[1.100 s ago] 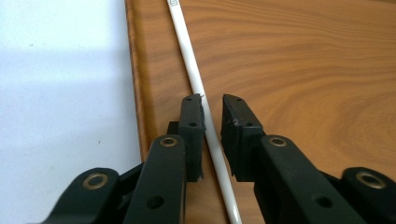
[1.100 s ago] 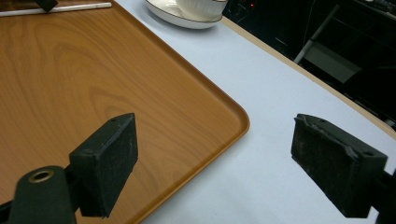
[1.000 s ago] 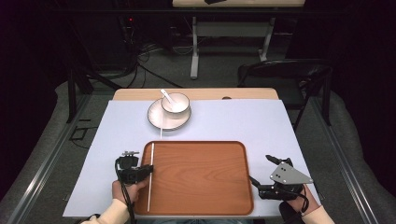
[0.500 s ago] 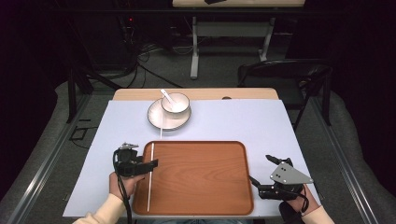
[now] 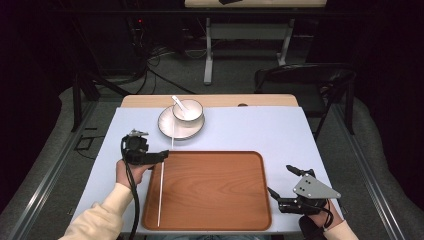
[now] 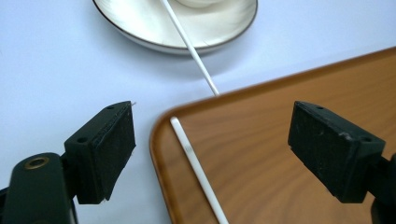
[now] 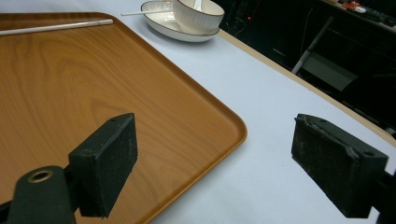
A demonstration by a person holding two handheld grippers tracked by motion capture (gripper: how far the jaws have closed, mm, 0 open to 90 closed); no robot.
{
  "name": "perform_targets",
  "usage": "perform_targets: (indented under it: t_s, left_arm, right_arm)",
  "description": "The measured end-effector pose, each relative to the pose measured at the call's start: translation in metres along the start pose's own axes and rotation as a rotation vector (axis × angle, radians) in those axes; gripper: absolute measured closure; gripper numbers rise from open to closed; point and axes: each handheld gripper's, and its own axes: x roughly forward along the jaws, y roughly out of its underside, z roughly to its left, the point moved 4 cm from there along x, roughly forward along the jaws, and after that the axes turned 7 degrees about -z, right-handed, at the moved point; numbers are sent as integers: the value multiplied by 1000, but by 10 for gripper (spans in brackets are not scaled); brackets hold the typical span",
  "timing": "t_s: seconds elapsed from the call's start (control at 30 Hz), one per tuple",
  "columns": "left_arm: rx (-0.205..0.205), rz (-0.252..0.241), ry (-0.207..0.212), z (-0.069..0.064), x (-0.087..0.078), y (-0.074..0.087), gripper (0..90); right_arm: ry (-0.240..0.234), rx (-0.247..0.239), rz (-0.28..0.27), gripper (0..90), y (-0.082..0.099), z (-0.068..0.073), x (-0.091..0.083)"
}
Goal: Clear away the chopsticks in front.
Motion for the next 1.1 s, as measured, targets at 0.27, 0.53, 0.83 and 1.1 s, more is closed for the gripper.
perform_targets:
  t_s: [0.27, 0.53, 0.83, 1.1]
  left_arm:
    - [31, 25, -17, 5, 25, -24, 90]
    - [22, 60, -49, 18, 55, -49, 1]
    - [-7, 87, -66, 30, 86, -64, 29]
    - [-48, 117, -58, 36, 105, -65, 259]
  right_arm:
    - [1, 6, -1, 122, 0, -1, 0]
    - [-1, 3, 6, 123, 1, -1, 1]
    - [-2, 0, 10, 128, 1, 0, 1]
    - [-2, -1, 12, 129, 1, 0, 1]
